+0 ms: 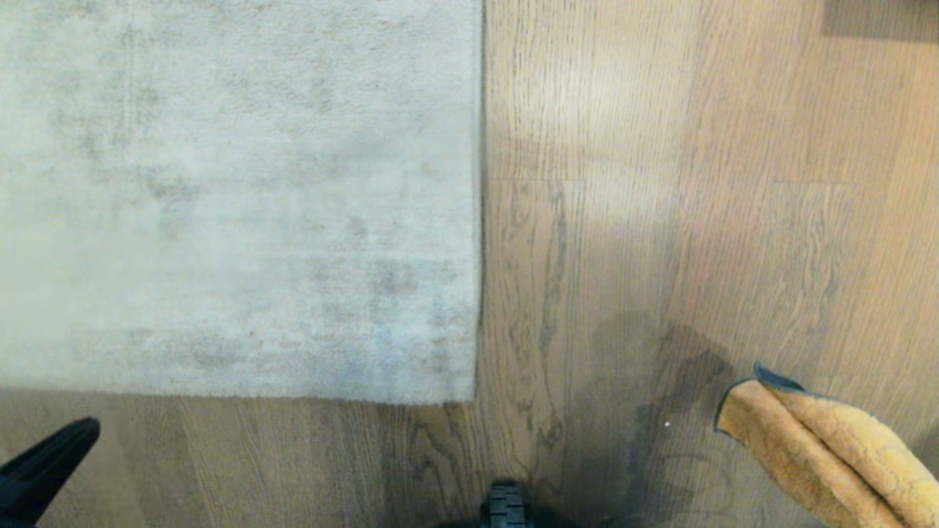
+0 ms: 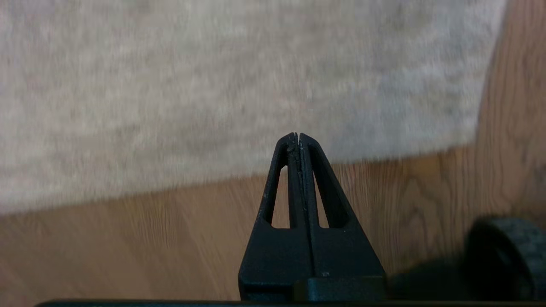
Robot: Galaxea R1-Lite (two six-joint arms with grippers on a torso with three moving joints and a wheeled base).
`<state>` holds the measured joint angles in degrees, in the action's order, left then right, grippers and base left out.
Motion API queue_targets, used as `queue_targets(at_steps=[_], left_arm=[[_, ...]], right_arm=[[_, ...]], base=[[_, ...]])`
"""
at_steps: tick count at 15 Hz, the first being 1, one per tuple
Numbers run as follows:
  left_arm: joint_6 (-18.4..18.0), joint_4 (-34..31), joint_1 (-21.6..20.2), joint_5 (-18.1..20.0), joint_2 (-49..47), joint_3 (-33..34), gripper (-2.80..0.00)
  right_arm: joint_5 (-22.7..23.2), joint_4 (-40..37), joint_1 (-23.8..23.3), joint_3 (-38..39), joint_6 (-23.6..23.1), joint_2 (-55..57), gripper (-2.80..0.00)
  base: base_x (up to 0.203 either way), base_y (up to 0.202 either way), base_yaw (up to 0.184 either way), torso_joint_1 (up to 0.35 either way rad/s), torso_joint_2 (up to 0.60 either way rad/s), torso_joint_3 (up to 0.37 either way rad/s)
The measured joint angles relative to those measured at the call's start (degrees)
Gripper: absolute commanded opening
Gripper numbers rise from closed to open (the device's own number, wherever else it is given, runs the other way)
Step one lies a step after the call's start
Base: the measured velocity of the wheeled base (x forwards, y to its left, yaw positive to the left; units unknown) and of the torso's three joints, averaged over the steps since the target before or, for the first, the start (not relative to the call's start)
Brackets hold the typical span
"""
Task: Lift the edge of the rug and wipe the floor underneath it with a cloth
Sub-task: Put down the rag
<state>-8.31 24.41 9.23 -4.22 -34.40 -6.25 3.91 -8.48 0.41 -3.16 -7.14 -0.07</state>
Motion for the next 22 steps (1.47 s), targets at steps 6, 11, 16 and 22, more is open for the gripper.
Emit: queue_targets(at_steps=[6,11,16,22], left_arm=[[1.0,-13.3,-0.2,1.1,15.8,5.9,-2.8],[1.1,-20.7,-1.0,3.3,17.9,6.2,-2.8],[1.4,-24.4,-7.8,5.1,20.9,6.2,-2.8],[3.4,-24.6,-9.4,4.8,30.0,6.2,-2.8]], right_arm=[[0.0,0.0,0.0,0.0,0.0,0.0,-2.8],[0.0,0.0,0.0,0.0,0.0,0.0,-2.8],[0.0,0.0,0.0,0.0,0.0,0.0,-2.8],[0.0,0.0,0.0,0.0,0.0,0.0,-2.8]], base=[[0.0,0.0,0.0,0.0,0.0,0.0],[0.0,0.0,0.0,0.0,0.0,0.0],[0.0,0.0,0.0,0.0,0.0,0.0],[0.0,0.0,0.0,0.0,0.0,0.0]])
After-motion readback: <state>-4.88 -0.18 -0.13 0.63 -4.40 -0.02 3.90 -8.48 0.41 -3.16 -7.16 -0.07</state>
